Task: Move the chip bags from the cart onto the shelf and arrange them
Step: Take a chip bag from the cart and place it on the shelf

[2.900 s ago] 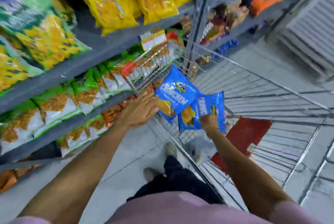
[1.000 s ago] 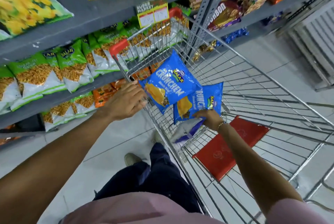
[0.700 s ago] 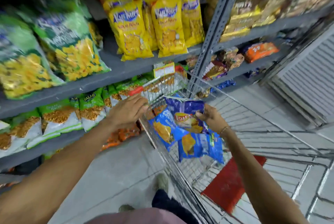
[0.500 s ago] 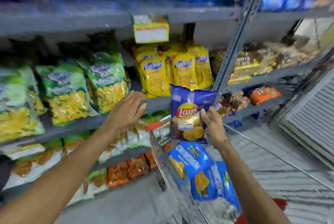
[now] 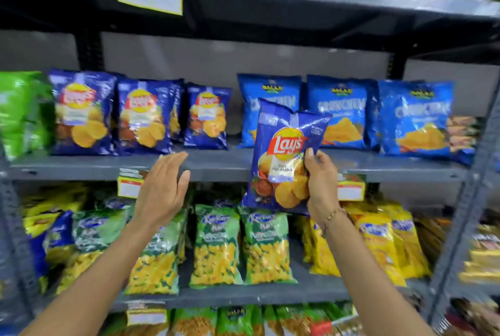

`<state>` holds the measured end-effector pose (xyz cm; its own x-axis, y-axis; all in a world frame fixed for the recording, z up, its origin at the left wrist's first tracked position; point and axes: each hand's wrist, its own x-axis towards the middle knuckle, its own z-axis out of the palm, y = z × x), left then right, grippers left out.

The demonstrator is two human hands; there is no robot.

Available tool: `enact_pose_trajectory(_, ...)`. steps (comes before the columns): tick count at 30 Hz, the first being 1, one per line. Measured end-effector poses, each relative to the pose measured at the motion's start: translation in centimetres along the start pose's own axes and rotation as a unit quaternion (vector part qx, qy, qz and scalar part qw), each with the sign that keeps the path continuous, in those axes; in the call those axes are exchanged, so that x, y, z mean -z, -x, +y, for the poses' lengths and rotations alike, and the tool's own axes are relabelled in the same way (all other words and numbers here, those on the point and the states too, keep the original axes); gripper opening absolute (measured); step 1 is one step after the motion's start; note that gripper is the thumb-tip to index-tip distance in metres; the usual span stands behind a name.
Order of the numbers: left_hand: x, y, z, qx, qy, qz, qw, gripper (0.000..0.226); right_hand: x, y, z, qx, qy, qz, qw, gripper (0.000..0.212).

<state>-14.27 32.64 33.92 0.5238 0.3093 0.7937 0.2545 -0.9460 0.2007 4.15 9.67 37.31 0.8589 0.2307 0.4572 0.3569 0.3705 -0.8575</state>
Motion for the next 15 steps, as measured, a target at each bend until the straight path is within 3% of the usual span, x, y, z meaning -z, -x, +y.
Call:
enact_pose_trajectory(5,1.2,-1.3,-5.1,0.045,-0.085,-0.004,0.995,0.056,-8.3,-5.8,-0.5,-0.010,-0.018,-0.025,0.999,0.025)
enact_pose_trajectory(7,1.1,-1.3,-6.4,0.054,-0.104,-0.011,0.993,0.059,-11.2,-7.5,-0.2,-0.015,-0.017,-0.030,0.999,0.035)
enact_pose_trajectory(12,0.0,-0.8,-8.2,0.020,-0.115,-0.007,0.993,0.062,-16.4,-11.6,2.5,-0.033,-0.011,-0.048,0.998,0.050)
enact_pose_trajectory(15,-0.6,-0.7,-8.4,0.008,-0.122,0.014,0.992,0.054,-18.0,-12.1,3.4,-0.053,-0.008,-0.052,0.997,0.027)
